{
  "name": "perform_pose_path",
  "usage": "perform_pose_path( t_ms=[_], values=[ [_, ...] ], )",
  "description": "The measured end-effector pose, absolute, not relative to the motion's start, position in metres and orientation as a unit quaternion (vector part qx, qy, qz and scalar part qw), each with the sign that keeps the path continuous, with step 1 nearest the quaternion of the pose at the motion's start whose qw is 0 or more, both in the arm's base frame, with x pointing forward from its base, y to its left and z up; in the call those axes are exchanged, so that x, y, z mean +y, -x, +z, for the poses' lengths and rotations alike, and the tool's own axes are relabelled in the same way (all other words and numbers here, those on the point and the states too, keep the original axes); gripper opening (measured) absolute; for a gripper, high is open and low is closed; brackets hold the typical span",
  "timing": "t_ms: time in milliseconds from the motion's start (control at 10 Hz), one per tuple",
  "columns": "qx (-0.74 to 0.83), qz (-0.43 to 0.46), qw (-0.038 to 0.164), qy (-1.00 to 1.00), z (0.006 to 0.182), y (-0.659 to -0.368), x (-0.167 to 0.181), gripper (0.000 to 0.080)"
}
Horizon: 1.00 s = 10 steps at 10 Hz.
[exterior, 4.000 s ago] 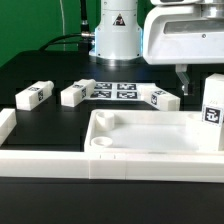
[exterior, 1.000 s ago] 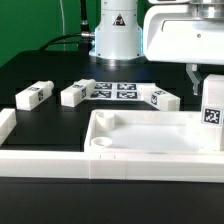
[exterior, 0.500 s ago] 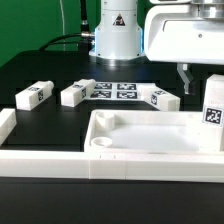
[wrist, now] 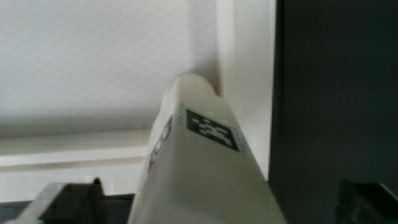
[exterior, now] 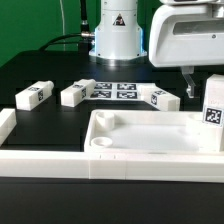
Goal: Assemble desk
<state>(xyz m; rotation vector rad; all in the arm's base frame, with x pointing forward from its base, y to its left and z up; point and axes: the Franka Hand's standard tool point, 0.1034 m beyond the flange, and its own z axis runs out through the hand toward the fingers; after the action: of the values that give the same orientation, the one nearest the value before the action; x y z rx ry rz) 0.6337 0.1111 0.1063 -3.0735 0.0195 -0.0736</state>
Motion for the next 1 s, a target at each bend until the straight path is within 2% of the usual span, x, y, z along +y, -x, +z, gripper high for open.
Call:
perform_pose_path(
  t_ms=[600,1000],
  values=[
    [-0.241,-0.031,0.017,0.970,0.1074,-0.6357,0.1089,0.0649],
    [-0.335,-0.031,0.013,0.942,0.1070,-0.6358,0.1046,0.0649]
  ],
)
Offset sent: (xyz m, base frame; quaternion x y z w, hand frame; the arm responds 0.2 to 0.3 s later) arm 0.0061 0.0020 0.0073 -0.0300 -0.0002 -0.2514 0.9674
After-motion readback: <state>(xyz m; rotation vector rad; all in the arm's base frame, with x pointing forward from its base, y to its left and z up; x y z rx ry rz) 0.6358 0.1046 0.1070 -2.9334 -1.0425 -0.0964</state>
